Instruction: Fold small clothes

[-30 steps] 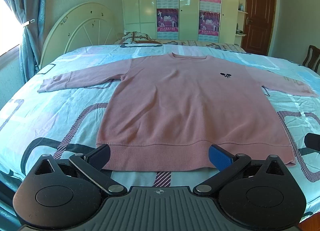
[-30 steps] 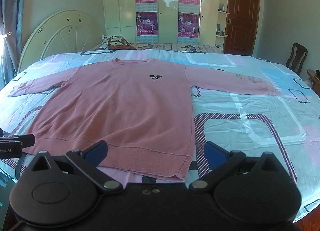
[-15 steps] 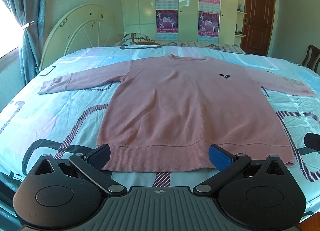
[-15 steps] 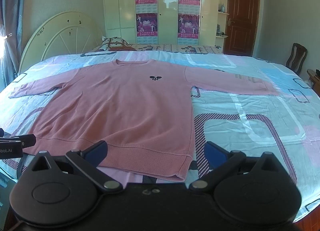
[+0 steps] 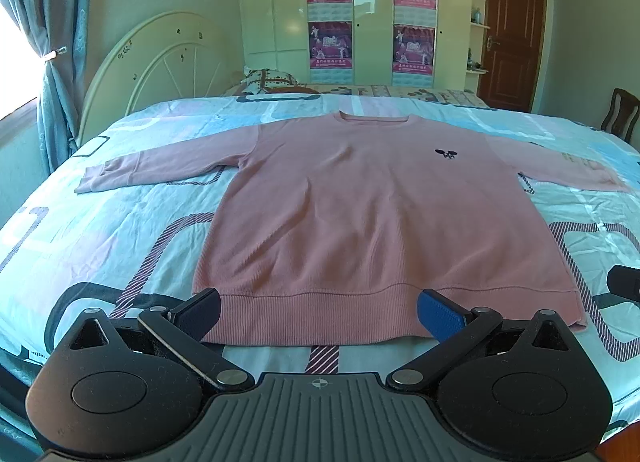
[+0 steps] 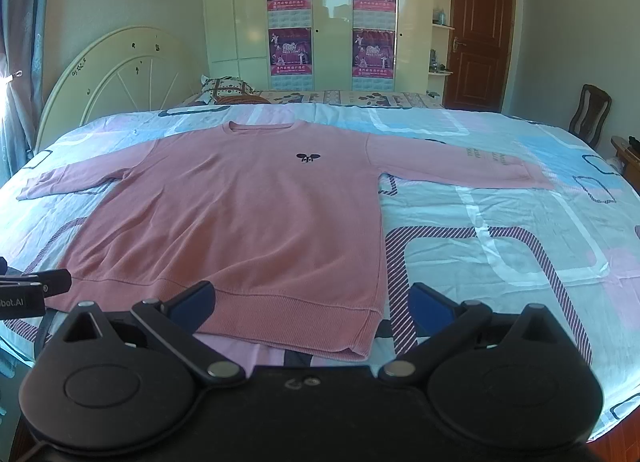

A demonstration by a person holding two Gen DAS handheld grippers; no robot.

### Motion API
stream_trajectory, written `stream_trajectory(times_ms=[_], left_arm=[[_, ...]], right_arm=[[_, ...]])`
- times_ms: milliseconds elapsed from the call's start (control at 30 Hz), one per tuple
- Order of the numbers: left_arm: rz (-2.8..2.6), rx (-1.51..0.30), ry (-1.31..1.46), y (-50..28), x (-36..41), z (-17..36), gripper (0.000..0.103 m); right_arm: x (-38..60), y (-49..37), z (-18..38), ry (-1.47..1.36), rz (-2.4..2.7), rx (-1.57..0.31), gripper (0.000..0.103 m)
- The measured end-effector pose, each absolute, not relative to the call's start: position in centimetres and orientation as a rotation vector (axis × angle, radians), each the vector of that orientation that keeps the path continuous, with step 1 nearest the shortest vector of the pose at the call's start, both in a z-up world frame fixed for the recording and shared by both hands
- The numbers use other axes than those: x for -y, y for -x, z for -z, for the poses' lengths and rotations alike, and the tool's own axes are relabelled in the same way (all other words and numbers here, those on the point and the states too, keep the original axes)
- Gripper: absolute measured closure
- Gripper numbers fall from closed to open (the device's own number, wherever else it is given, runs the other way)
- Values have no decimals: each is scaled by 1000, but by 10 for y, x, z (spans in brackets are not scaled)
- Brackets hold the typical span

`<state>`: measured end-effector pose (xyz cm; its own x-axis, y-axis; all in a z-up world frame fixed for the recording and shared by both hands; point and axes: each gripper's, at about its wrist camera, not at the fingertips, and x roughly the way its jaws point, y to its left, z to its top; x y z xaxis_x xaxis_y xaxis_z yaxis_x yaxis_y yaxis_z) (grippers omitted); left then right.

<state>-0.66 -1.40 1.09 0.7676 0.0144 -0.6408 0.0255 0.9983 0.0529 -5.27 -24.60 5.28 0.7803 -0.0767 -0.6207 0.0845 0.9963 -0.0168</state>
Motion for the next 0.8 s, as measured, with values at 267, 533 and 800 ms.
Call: stream_trajectory(times_ms=[267, 533, 800], left_arm=[[6, -694, -61, 7, 10, -11, 0], [32, -691, -64, 1, 10, -11, 0], [65, -662, -54, -17, 10, -20, 0]], right_arm=[[243, 54, -53, -18, 95, -665, 0], [241, 52, -54, -17, 119, -659, 0], [245, 36, -62, -26, 157, -618, 0]])
